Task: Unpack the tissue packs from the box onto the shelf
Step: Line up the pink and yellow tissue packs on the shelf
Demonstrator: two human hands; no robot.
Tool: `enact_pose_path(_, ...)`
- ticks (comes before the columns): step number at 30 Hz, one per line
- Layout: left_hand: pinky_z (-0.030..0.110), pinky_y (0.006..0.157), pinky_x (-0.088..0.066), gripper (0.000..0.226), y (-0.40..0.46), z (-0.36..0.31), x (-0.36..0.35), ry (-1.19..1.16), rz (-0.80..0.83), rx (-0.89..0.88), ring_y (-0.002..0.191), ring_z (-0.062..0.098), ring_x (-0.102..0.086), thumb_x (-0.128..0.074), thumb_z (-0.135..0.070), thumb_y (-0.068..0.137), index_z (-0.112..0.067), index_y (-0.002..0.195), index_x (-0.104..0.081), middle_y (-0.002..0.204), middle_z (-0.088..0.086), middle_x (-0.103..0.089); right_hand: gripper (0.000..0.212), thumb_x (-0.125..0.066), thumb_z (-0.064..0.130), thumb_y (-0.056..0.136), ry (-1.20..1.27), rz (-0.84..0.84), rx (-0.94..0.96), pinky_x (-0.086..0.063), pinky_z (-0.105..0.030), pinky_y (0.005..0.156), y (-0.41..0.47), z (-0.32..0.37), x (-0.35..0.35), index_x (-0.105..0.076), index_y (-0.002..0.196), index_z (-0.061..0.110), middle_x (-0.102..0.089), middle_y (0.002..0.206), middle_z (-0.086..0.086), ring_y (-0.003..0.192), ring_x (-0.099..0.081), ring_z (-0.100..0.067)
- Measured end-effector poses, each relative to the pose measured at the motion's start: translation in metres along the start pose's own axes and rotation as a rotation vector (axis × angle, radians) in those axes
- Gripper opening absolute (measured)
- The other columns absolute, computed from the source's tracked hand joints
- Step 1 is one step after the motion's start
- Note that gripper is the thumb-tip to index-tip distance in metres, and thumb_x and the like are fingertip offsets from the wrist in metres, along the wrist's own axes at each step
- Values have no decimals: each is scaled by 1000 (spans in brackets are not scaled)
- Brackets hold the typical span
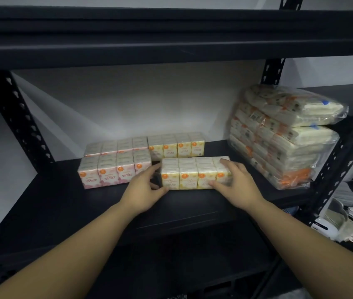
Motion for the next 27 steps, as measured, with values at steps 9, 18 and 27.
enact_pose_path(9, 32, 106, -48, 63, -2, -10, 41, 226, -114, -109, 125, 13, -54, -77, -40, 89, -27, 146, -52, 141, -3, -53, 79, -67, 71, 83, -324, -67, 297, -28, -46, 119, 10, 67, -19, -50, 149, 32, -47, 152, 0, 141, -37, -23)
enact_pose_path(18, 43, 114, -39, 65, 12, 7, 74, 505, -235, -65, 138, 23, -46, -71, -52, 89, -27, 147, -54, 150, 1, -54, 88, -66, 74, 77, -432, 25, 295, -29, -44, 116, 44, 75, -51, -43, 153, 36, -47, 148, 2, 133, -40, -24)
enact_pose_path(27, 49, 126, -23, 53, 25, 50, 85, 556, -172, 66, 146, 26, -41, -65, -38, 98, -34, 149, -53, 160, 3, -46, 89, -71, 72, 78, -391, 140, 341, -22, -44, 118, 86, 84, -66, -42, 154, 35, -41, 153, 2, 140, -35, -24)
Point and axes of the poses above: each hand's wrist, its own y-axis towards the middle knuckle, its own x-axis out of the back of the hand, z = x × y, the point moved 6 cm from there along y, towards the middle knuckle
